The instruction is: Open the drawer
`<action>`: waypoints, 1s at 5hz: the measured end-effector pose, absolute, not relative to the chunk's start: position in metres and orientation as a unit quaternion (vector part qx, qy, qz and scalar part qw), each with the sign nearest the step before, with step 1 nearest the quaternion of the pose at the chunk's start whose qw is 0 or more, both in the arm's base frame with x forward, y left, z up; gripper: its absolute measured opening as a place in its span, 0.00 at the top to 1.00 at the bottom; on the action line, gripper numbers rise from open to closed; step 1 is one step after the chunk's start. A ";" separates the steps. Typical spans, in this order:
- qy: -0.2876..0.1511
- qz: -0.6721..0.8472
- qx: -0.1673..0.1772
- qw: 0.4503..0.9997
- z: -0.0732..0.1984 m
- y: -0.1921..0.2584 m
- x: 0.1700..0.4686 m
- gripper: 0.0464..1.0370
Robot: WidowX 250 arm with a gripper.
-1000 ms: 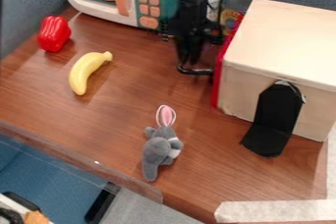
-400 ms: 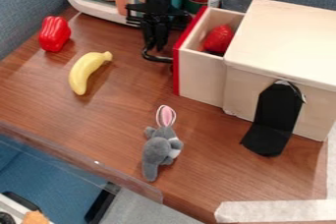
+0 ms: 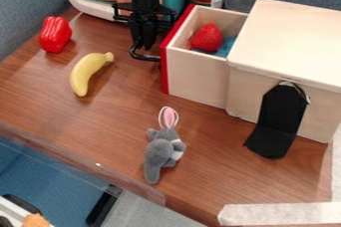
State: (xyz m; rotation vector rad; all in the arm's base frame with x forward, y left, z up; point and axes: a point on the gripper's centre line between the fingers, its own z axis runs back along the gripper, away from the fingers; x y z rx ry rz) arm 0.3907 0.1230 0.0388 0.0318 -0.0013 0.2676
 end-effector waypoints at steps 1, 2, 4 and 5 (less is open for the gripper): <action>0.004 0.139 0.013 0.990 0.038 0.126 0.388 0.90; 0.003 0.144 0.011 0.990 0.042 0.127 0.390 0.84; -0.058 0.149 0.037 0.986 0.097 0.138 0.392 0.30; -0.059 0.142 0.051 0.987 0.119 0.136 0.379 0.05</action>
